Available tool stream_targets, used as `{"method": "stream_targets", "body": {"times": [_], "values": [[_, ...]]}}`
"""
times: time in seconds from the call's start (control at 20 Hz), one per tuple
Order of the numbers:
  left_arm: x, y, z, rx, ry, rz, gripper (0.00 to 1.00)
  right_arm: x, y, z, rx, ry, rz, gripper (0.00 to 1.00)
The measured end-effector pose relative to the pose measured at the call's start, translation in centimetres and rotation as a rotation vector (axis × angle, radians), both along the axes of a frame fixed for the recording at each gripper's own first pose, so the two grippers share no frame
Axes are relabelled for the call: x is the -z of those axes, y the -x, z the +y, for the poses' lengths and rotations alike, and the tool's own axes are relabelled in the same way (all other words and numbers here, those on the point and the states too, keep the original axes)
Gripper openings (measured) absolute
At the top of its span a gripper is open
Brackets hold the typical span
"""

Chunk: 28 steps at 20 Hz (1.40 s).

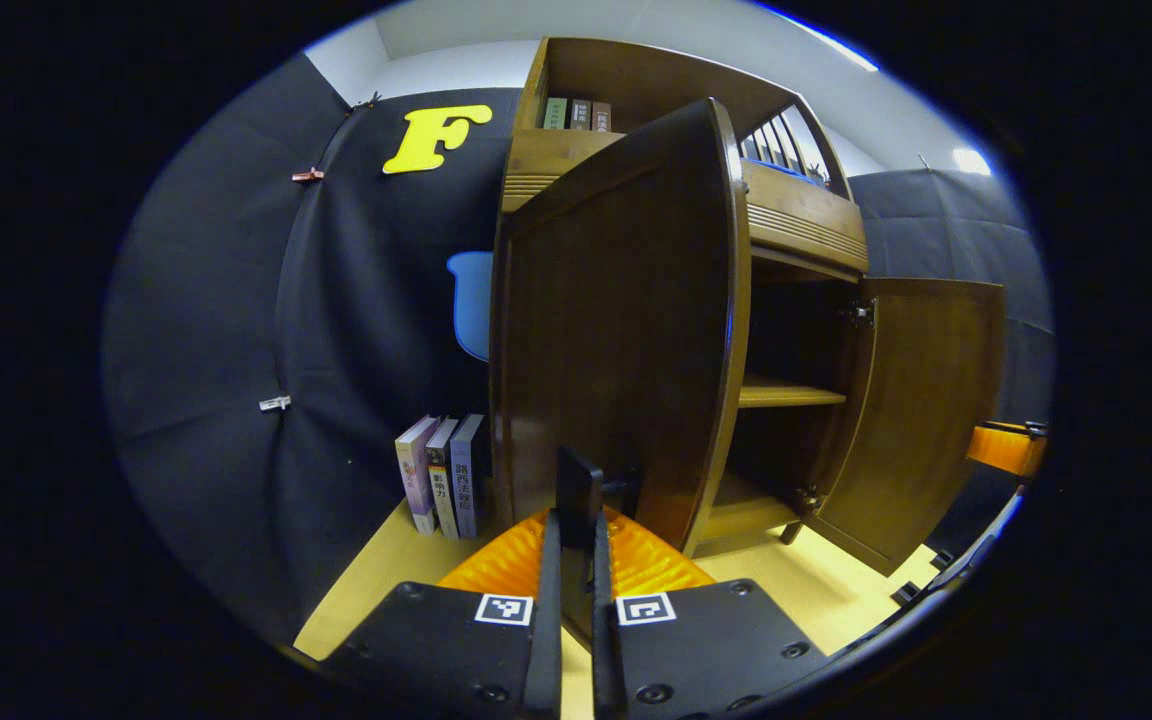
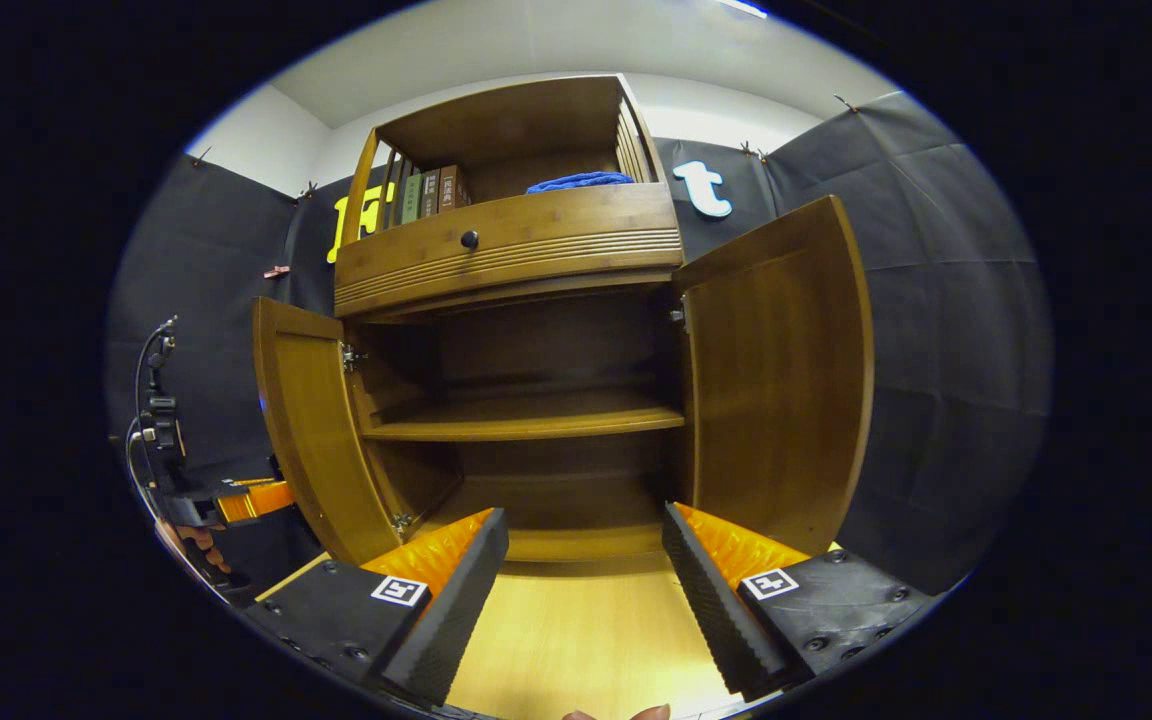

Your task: Open the right door of the double-door shoe cabinet with the right hand, and open the left door with the left hand.

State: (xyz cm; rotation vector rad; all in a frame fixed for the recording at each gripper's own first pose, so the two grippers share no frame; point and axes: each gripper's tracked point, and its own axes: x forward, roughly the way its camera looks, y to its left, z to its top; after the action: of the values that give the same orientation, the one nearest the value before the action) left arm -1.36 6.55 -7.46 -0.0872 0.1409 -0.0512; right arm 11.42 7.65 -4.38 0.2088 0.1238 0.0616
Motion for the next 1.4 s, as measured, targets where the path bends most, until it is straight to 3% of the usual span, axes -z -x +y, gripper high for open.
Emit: {"method": "stream_targets", "body": {"times": [0.4, 0.65, 0.85, 1.35, 1.4], "values": [[-0.2, 1.3, 5.1, 0.026, 0.031, -0.034, 0.13, -0.3, -0.5, 3.4, -0.034, 0.022, 0.007, 1.00], [0.0, 1.6, 8.4, -0.029, 0.056, -0.039, 0.11, -1.0, -1.5, 3.0, 0.016, 0.063, -0.007, 0.98], [-0.5, 1.7, 8.3, -0.023, 0.065, -0.039, 0.11, -1.4, -2.1, 2.8, 0.021, 0.080, -0.015, 0.98], [-0.8, 4.4, 8.0, -0.099, 0.006, -0.042, 0.10, -1.6, -3.3, 2.9, 0.019, 0.083, -0.031, 1.00], [-0.7, 5.0, 8.1, -0.116, 0.014, -0.041, 0.14, -1.5, -3.5, 2.9, 0.014, 0.088, -0.032, 1.00]]}}
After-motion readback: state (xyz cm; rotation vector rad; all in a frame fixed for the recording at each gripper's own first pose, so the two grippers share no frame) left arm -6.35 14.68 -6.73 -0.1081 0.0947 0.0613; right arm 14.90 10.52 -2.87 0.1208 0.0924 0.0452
